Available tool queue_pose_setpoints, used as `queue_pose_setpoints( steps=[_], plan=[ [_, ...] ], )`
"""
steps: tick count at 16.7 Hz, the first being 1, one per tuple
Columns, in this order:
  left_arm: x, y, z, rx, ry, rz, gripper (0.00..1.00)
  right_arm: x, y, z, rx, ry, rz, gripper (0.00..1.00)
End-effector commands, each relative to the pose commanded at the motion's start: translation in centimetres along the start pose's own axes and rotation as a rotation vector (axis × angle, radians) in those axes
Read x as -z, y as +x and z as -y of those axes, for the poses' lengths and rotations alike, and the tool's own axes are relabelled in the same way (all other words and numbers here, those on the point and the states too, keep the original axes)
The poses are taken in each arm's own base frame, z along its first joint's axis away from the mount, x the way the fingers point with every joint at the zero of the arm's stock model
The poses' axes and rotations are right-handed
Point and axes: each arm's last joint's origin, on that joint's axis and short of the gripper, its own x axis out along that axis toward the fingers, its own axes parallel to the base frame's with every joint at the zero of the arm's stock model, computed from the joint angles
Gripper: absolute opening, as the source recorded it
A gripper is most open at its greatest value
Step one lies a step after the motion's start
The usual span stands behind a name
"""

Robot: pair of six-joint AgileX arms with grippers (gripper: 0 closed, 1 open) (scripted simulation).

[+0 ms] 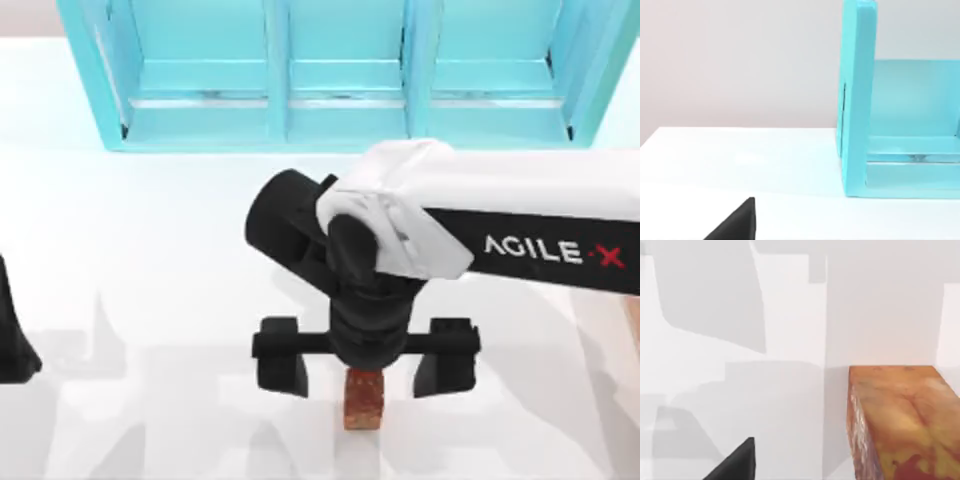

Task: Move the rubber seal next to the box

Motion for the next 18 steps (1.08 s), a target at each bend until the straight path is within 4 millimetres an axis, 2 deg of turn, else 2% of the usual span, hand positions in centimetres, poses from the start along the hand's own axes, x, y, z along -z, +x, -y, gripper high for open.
queue_pose_setpoints(
  steps=[4,8,18],
  plan=[
    [0.0,0.0,0.0,0.0,0.0,0.0,1.0,0.2,2.8,0.2,0.0,0.0,0.0,1.0],
    [0.0,0.0,0.0,0.0,0.0,0.0,1.0,0.2,3.0,0.2,0.001,0.0,0.0,1.0],
    [0.0,0.0,0.0,0.0,0.0,0.0,1.0,0.2,3.0,0.2,0.001,0.0,0.0,0.25]
  ],
)
